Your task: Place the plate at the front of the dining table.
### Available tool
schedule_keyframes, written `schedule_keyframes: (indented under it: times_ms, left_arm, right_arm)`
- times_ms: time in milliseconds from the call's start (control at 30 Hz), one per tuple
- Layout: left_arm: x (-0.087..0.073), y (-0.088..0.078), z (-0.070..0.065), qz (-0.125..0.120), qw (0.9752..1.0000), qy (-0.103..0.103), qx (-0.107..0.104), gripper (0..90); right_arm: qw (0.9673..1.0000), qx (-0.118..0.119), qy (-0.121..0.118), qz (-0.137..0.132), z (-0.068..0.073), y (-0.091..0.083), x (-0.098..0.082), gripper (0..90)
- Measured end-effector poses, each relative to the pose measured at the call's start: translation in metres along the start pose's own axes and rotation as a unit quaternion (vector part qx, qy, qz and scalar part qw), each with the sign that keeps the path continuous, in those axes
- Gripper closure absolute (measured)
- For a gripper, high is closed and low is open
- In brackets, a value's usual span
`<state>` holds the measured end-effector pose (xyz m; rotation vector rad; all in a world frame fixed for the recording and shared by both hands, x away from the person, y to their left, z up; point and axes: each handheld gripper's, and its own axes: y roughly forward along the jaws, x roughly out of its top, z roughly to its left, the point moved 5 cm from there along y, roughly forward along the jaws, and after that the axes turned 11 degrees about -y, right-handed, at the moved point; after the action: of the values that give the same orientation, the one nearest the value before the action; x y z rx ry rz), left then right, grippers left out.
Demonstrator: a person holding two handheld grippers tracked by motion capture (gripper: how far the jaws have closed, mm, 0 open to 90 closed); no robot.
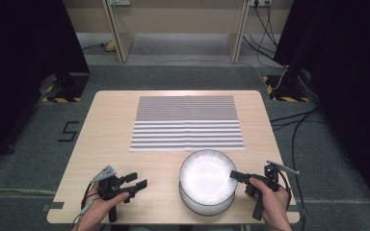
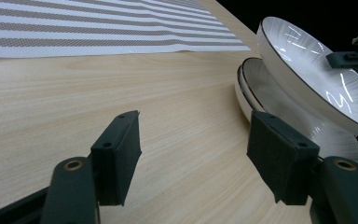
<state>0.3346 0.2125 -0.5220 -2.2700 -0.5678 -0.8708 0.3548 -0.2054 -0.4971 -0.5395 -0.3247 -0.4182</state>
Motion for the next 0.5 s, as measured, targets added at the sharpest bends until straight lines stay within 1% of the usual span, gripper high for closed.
schedule_keyframes:
  times_ms: [333, 433, 500]
  left_arm:
    - [-0.002, 0.0, 0.006, -0.004, 0.9999, -0.009, 0.004, 34.0]
    - [-0.004, 0.0, 0.007, -0.003, 0.9999, -0.008, 0.006, 34.1]
    - [-0.004, 0.001, 0.007, -0.004, 0.9999, -0.008, 0.006, 34.1]
  right_arm:
    - [1.0, 0.0, 0.001, -0.004, 0.003, 0.002, 0.006, 76.7]
    - [1.0, 0.001, -0.001, -0.006, 0.003, 0.002, 0.008, 76.6]
    - [1.0, 0.004, 0.004, -0.008, 0.005, 0.001, 0.012, 76.5]
